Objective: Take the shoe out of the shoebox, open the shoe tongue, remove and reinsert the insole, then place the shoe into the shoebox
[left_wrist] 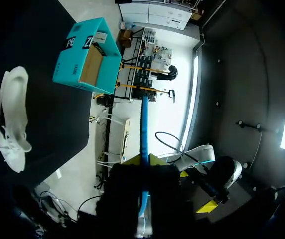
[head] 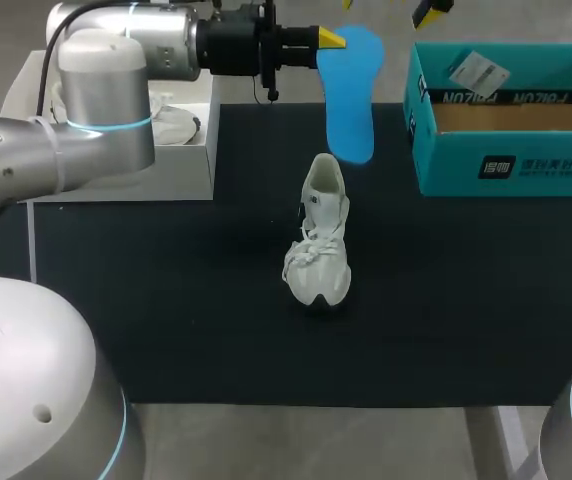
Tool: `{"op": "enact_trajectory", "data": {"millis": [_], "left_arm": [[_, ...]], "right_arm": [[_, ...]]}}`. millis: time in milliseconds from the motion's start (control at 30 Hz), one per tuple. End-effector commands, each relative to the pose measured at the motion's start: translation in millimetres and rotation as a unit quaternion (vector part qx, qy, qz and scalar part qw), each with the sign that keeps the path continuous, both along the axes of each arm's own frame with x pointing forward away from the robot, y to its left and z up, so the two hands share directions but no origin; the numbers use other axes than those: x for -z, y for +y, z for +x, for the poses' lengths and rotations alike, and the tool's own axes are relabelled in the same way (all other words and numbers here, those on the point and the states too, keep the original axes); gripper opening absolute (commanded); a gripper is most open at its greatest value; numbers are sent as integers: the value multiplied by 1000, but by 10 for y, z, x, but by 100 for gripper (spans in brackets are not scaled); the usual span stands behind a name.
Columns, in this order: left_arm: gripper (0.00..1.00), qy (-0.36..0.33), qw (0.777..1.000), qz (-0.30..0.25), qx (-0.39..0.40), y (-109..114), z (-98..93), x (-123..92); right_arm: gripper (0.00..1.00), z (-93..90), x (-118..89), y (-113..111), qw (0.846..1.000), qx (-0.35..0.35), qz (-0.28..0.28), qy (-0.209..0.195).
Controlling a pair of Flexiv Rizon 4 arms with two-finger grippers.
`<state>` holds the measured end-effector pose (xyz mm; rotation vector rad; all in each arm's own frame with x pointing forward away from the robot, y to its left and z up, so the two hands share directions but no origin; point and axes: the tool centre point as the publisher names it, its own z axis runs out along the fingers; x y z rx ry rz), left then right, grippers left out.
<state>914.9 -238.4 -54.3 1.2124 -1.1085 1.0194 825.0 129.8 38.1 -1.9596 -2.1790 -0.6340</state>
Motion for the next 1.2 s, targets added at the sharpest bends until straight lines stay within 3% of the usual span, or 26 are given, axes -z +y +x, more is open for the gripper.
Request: {"op": "enact_trajectory", "data": {"millis": [33, 467, 533, 800, 1033, 1200], "left_arm": [[0, 0, 1000, 1, -1, -1, -5, -1], [0, 0, 1000, 1, -1, -1, -5, -1], [0, 0, 1000, 1, -1, -1, -5, -1], [0, 0, 1000, 1, -1, -1, -5, -1], [0, 0, 1000, 1, -1, -1, -5, -1], [0, 0, 1000, 1, -1, -1, -5, -1]], "right_arm": [[100, -39, 123, -212, 969, -27, 242, -48], [100, -39, 123, -212, 969, -27, 242, -48], [100, -47, 198, -311, 952, -14, 302, -50], [100, 7, 331, -688, 931, 20, 354, -83], [100, 146, 477, -693, 904, -2, 418, -91], [100, 233, 554, -648, 906, -15, 416, -72]]}}
